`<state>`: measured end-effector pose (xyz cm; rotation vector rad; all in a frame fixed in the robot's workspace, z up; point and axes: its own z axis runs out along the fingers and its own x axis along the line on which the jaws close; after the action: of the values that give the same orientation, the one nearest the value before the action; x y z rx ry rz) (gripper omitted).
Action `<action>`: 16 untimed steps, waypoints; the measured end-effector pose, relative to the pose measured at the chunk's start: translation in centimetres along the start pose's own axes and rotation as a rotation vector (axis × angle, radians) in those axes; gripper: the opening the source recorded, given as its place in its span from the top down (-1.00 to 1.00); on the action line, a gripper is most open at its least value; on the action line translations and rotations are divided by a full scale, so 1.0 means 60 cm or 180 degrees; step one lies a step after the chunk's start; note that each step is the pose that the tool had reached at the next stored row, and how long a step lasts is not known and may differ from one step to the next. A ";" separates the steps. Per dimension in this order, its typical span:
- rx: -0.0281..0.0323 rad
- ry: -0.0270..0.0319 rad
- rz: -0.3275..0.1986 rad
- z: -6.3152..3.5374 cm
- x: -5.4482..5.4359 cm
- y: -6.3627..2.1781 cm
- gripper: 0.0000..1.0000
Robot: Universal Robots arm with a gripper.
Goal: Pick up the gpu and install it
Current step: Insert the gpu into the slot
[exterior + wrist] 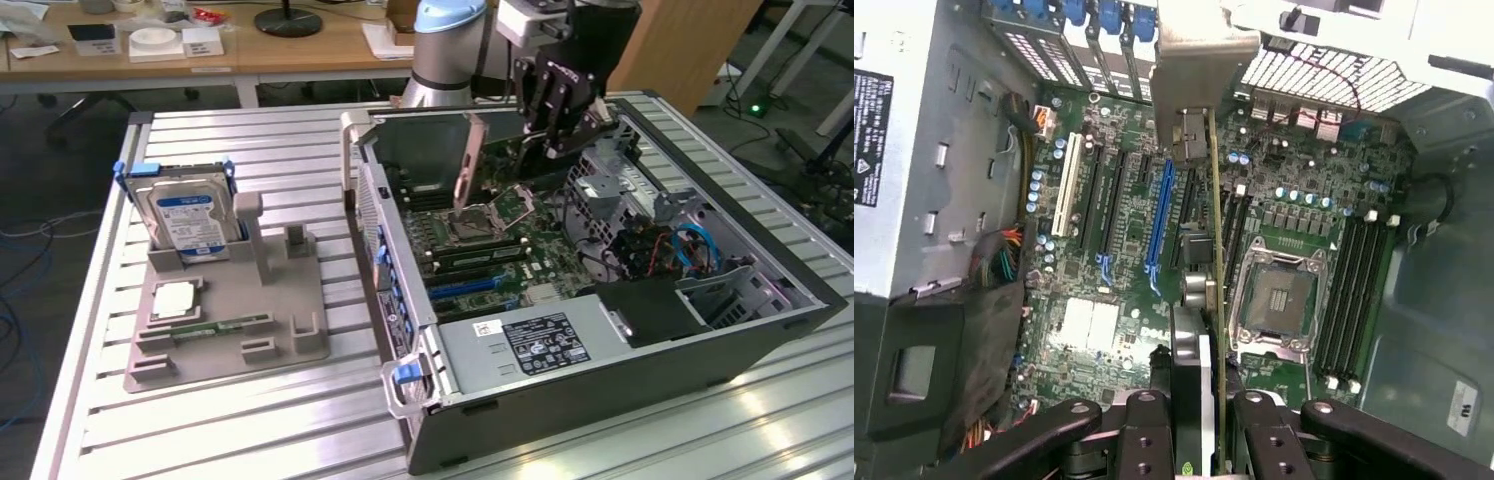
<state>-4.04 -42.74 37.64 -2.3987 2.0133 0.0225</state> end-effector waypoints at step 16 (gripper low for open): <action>0.0007 0.0008 0.0431 0.048 -0.004 0.000 0.44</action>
<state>-4.08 -42.48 34.74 -2.2577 2.1714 0.0184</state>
